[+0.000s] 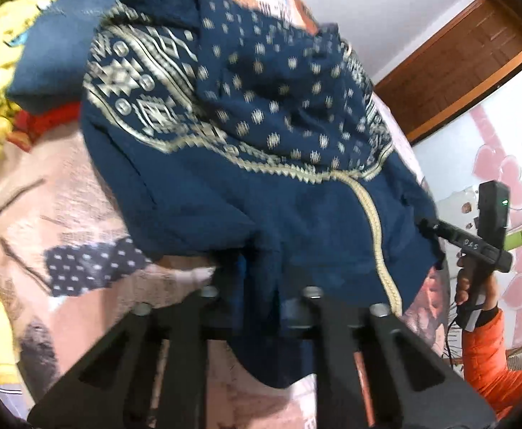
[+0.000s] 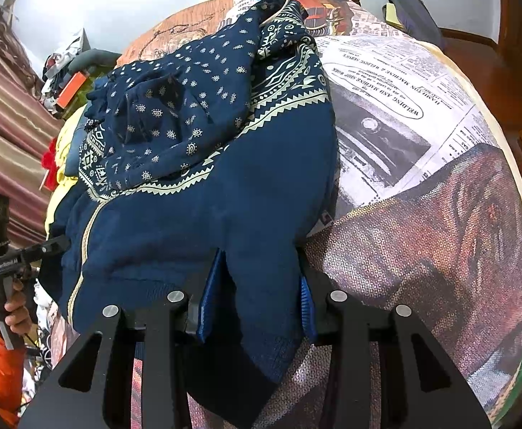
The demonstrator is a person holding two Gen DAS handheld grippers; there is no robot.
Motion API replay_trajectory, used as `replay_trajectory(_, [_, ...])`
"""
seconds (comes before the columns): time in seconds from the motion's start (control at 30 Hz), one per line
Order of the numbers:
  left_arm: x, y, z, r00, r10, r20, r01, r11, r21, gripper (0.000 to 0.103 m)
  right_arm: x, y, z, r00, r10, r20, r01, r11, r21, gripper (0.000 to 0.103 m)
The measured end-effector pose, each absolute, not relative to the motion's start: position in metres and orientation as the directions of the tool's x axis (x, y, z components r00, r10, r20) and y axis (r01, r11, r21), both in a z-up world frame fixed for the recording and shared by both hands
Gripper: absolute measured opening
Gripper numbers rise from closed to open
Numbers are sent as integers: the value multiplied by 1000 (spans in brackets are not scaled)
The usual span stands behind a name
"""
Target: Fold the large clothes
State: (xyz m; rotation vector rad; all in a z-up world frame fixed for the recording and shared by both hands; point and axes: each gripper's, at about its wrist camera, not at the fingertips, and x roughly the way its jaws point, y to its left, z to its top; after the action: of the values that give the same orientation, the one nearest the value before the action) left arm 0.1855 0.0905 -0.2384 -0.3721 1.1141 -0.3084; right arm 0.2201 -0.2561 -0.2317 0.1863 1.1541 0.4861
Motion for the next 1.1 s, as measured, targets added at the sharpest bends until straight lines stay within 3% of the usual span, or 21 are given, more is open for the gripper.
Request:
replay_trajectory(0.27, [152, 149, -191, 520, -283, -806, -19, 940, -342, 7, 220, -256, -232, 312, 470, -826, -270, 877, 397, 39])
replay_trajectory(0.57, [127, 189, -192, 527, -121, -841, -157, 959, -236, 11, 219, -250, -232, 337, 437, -834, -292, 891, 348, 39])
replay_trajectory(0.6, [125, 195, -193, 523, -113, -845, -167, 959, -231, 15, 219, -251, -233, 339, 434, -835, -291, 892, 345, 39])
replay_trajectory(0.67, [119, 202, -203, 504, -107, -857, -173, 960, -221, 47, 220, -252, -233, 336, 437, -834, -288, 891, 351, 39])
replay_trajectory(0.73, [114, 202, -216, 483, -97, -870, -175, 963, -204, 58, 221, -254, -234, 332, 441, -834, -283, 890, 357, 39])
replay_trajectory(0.9, [111, 187, -255, 400, -190, -897, -136, 955, -263, 58, 219, -253, -233, 337, 433, -836, -279, 894, 351, 39])
replay_trajectory(1.1, [127, 163, -292, 327, -139, -935, -81, 981, -174, 58, 220, -251, -232, 331, 419, -846, -284, 899, 334, 40])
